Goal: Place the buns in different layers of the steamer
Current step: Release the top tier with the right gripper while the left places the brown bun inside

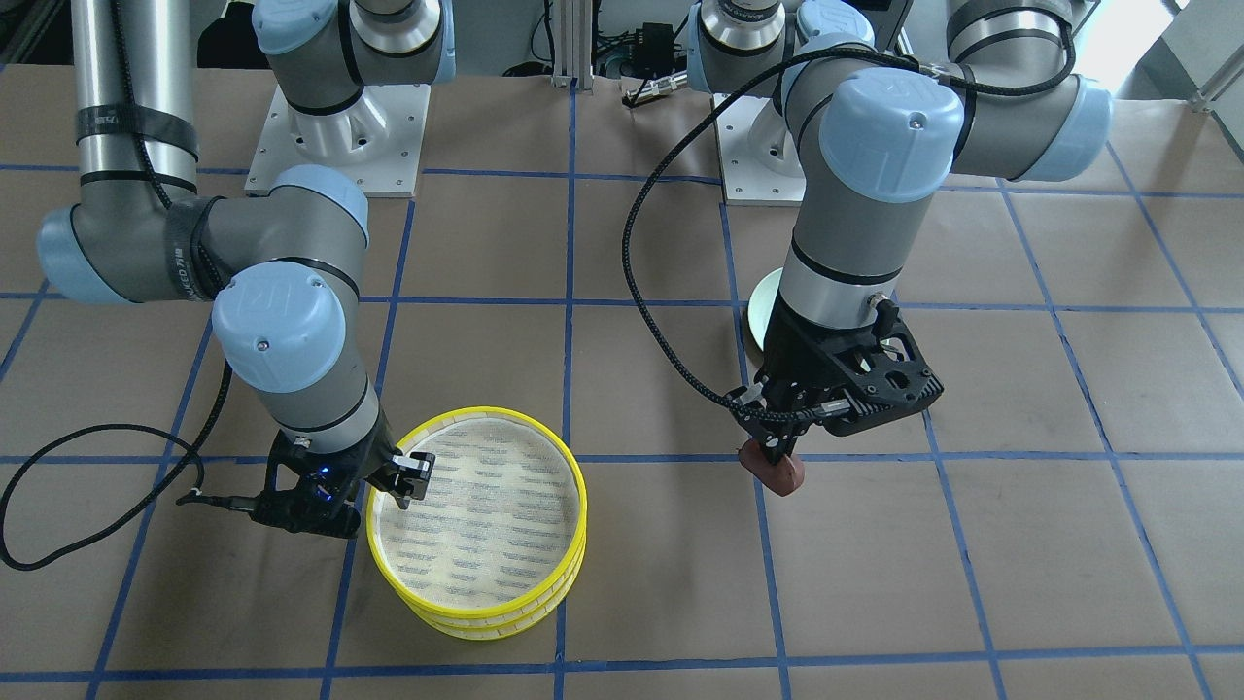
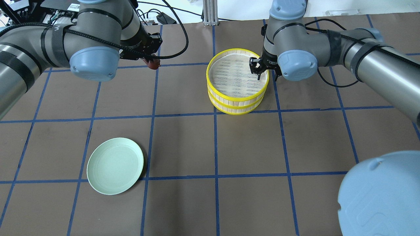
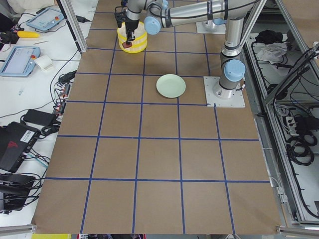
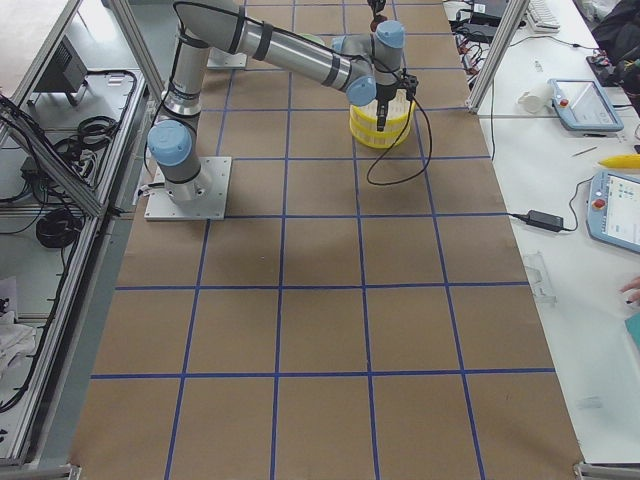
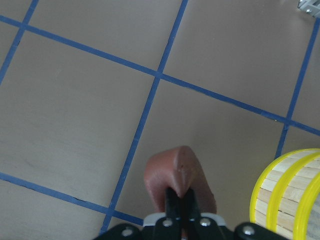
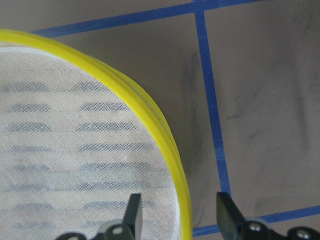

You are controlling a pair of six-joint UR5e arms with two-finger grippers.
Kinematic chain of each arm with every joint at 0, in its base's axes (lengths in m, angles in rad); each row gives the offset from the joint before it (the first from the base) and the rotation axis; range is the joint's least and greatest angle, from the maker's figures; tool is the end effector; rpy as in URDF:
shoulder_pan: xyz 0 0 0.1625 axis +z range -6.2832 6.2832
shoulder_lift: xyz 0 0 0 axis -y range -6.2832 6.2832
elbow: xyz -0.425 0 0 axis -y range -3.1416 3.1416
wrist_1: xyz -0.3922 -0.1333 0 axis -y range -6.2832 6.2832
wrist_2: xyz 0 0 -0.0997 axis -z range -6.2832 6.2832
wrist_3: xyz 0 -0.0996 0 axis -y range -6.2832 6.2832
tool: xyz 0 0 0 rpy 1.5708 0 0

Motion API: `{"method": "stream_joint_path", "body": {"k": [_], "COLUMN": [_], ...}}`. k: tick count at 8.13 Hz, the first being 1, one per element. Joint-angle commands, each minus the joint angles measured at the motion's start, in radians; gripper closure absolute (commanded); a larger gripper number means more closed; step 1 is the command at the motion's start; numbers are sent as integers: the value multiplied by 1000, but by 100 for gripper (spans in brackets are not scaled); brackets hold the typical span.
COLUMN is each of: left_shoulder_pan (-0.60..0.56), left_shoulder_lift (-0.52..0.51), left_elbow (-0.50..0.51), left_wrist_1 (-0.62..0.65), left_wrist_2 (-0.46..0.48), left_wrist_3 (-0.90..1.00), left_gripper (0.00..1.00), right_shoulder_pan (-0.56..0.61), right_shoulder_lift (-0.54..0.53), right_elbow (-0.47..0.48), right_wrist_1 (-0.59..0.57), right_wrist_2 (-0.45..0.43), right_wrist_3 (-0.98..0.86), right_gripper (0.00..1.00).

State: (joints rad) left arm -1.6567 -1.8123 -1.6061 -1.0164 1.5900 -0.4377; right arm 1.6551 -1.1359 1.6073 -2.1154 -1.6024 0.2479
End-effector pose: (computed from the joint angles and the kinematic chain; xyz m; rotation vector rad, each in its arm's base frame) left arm -0.1826 -0.5886 0.3995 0.5394 -3.0117 0.4204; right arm 0.1832 -0.6220 0.2778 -0.2567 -3.1096 0.1208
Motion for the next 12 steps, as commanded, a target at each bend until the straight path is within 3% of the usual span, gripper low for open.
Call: {"method": "stream_joint_path", "body": {"k": [1, 2, 5, 7, 8, 10, 12], "left_shoulder_pan": [-2, -6, -81, -119, -138, -198, -218], "left_shoulder_lift": [2, 4, -8, -24, -62, -154, -169], "left_elbow": [3, 8, 0, -5, -5, -5, -6], "left_wrist_1": [2, 22, 114, 168, 247, 383, 381], "left_wrist_2": [-2, -22, -129, -183, -262, -275, -291], "left_wrist_3": [-3, -9, -134, -188, -252, -325, -386], "left_gripper": [100, 100, 100, 100, 100, 100, 100], "right_shoulder_pan": [0, -6, -23, -51, -49, -49, -49], "right_shoulder_lift": [-4, -36, -174, -287, -356, -389, -389], "right_elbow": [-4, -16, -110, -116, -116, -116, -115], "right_wrist_1": [5, 43, 336, 432, 490, 506, 512], "right_wrist_2": [-11, -11, -8, 12, 50, 90, 88], "right_wrist_3": [-22, -54, -102, -186, -185, -197, -199], "right_gripper": [21, 18, 13, 5, 1, 0, 0]}}
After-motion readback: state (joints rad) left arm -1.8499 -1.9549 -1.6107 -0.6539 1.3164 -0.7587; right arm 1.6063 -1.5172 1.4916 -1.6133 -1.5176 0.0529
